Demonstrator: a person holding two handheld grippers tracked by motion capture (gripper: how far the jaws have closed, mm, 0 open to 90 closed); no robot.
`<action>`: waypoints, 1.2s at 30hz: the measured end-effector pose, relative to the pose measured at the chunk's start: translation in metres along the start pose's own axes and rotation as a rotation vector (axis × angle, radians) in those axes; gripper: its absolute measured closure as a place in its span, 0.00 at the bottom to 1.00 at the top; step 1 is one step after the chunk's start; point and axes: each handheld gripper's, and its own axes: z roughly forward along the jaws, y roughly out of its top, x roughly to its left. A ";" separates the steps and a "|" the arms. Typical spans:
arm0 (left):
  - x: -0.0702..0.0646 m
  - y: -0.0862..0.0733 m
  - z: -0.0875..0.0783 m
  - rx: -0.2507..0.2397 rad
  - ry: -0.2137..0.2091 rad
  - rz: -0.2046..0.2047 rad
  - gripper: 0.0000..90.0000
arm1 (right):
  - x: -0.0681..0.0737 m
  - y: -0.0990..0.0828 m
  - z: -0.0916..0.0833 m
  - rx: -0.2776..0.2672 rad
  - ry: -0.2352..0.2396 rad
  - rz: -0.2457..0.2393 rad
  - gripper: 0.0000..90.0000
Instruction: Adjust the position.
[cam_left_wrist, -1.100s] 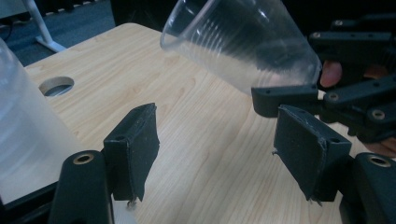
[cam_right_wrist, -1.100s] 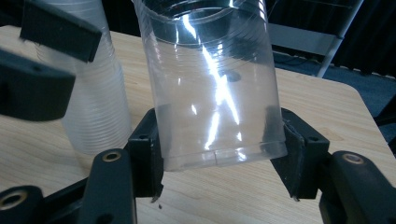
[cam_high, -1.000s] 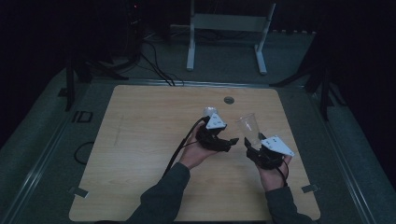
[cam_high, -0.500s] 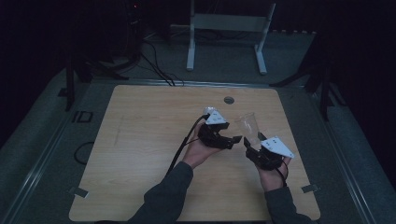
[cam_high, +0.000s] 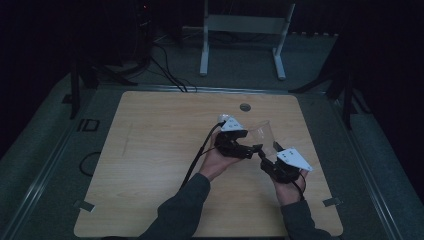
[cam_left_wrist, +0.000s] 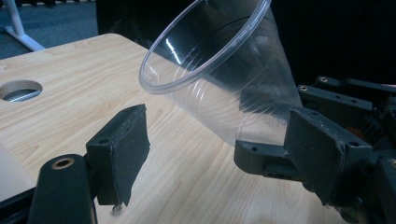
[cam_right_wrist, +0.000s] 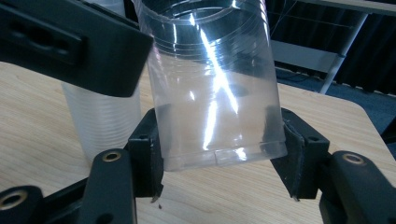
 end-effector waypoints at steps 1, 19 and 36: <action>0.000 0.000 0.000 -0.002 0.000 -0.005 0.24 | 0.000 0.000 0.000 -0.001 0.000 -0.001 0.47; 0.002 0.002 0.008 -0.053 -0.054 -0.110 0.18 | 0.004 0.000 0.000 -0.022 -0.001 0.004 0.47; 0.004 0.005 0.015 -0.112 -0.077 -0.205 0.21 | 0.008 -0.002 0.002 -0.018 0.023 -0.016 0.46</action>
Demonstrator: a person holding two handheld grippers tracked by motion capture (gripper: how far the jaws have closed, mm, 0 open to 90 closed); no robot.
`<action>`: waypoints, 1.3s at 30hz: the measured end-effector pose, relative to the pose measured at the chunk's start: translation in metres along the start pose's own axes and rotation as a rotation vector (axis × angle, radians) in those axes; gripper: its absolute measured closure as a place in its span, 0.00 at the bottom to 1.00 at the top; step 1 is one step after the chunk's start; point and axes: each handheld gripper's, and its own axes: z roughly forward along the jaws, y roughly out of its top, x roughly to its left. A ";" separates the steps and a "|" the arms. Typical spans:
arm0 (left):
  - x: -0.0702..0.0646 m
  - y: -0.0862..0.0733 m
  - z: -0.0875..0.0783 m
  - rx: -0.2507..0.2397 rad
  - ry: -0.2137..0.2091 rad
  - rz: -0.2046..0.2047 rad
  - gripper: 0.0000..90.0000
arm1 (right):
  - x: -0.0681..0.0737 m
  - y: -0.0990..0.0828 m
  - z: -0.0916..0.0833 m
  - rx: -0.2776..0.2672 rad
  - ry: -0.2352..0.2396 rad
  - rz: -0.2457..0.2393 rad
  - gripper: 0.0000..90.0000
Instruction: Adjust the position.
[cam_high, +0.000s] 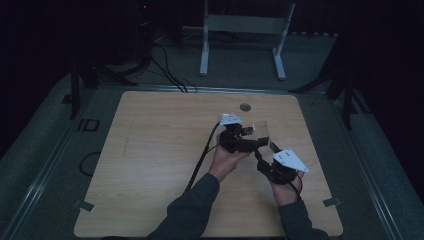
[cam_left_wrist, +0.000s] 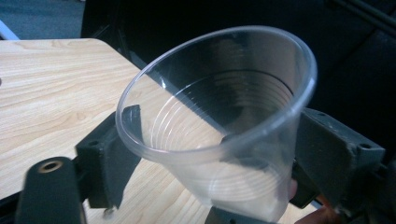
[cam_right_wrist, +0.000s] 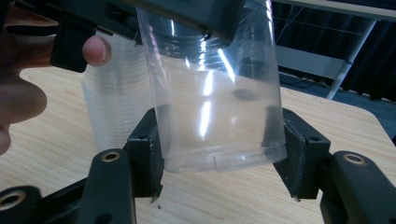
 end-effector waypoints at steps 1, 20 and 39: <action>0.000 0.000 0.000 -0.005 0.001 0.001 0.22 | 0.000 0.000 0.000 0.002 -0.001 -0.004 0.46; -0.010 -0.001 0.000 0.011 0.077 0.112 0.30 | 0.000 0.001 0.006 0.049 0.056 -0.015 0.30; -0.018 0.001 0.000 -0.010 0.061 0.106 0.26 | -0.002 0.001 0.009 0.070 0.085 0.026 0.45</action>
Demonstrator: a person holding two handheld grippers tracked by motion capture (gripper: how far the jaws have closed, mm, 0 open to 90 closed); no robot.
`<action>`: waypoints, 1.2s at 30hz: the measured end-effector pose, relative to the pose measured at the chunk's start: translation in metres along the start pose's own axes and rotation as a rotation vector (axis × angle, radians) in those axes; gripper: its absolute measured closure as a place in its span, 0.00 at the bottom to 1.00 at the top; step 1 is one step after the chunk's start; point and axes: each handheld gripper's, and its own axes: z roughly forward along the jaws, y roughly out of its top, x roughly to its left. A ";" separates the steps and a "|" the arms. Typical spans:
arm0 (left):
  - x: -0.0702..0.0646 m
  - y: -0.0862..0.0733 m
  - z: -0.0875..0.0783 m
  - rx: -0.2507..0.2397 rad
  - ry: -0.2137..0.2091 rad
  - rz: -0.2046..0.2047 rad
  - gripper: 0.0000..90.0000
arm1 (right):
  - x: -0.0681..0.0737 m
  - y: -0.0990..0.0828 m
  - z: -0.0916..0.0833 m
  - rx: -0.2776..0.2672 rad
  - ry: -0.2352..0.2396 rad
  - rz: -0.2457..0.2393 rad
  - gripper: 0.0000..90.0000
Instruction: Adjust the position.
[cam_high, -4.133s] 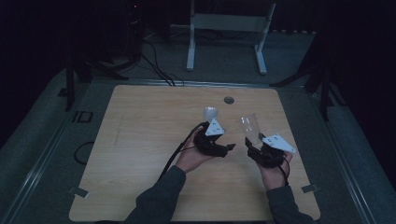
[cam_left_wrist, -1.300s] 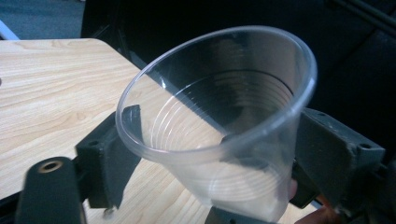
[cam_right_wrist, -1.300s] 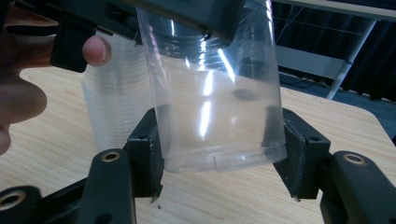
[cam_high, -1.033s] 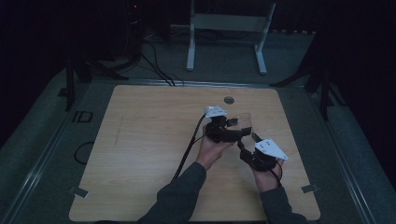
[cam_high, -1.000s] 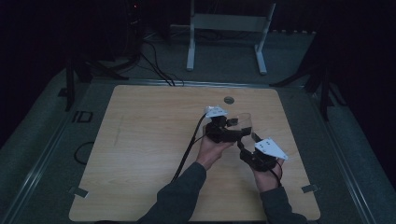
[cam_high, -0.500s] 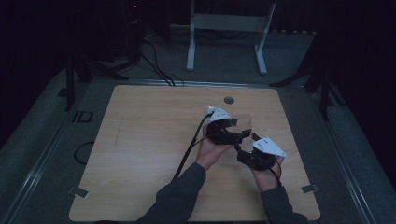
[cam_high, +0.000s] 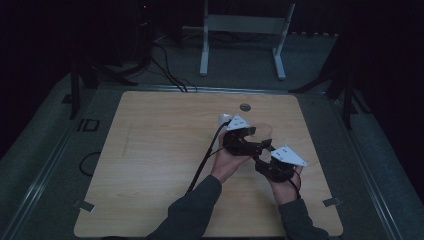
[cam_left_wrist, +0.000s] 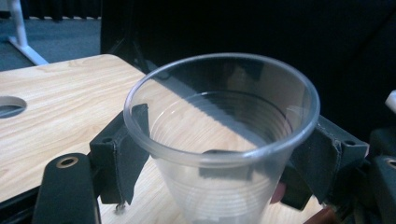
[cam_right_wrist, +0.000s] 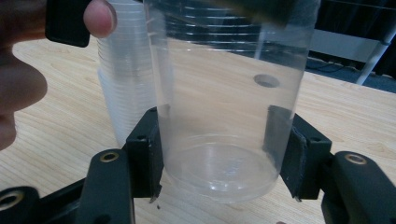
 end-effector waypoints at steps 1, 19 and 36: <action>0.001 0.000 0.000 -0.012 -0.004 -0.011 0.26 | 0.000 0.000 0.000 -0.002 0.000 0.000 0.45; -0.003 -0.002 -0.001 -0.026 0.019 0.015 0.31 | 0.000 -0.001 0.000 -0.006 0.008 0.010 0.45; -0.005 -0.002 -0.002 -0.024 0.070 0.067 0.33 | -0.003 0.000 -0.002 -0.005 0.004 0.016 0.36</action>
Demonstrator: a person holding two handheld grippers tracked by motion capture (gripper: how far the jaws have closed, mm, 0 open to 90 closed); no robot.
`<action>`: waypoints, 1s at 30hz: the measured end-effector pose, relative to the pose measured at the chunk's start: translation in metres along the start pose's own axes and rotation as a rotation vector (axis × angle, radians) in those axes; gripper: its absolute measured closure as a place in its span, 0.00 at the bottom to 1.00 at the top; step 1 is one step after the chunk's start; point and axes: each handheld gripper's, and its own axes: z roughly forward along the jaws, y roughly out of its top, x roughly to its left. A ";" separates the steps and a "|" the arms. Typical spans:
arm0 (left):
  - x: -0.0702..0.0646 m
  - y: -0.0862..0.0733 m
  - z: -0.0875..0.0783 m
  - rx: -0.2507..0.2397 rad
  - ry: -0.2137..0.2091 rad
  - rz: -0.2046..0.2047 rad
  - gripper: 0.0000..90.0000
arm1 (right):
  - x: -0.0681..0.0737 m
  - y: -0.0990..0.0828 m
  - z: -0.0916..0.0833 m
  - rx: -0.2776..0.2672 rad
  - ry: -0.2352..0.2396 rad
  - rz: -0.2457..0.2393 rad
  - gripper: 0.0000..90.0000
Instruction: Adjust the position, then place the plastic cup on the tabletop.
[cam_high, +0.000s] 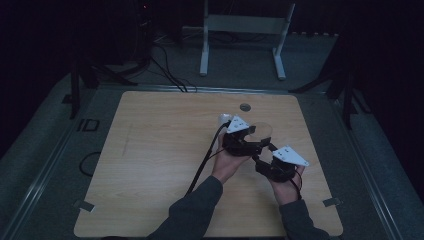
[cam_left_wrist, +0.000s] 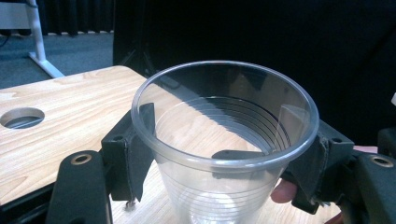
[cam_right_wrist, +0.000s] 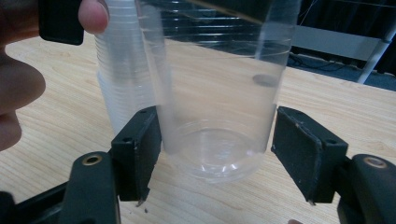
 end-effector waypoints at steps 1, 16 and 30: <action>0.000 0.000 0.000 0.000 0.000 0.000 0.33 | 0.000 0.000 0.000 0.000 0.000 0.000 0.36; -0.001 0.000 -0.002 -0.005 0.061 0.041 0.33 | -0.006 0.000 -0.006 -0.011 -0.007 0.007 0.34; -0.001 0.001 -0.005 -0.004 0.084 0.065 0.33 | -0.011 -0.002 -0.009 -0.017 -0.020 0.019 0.34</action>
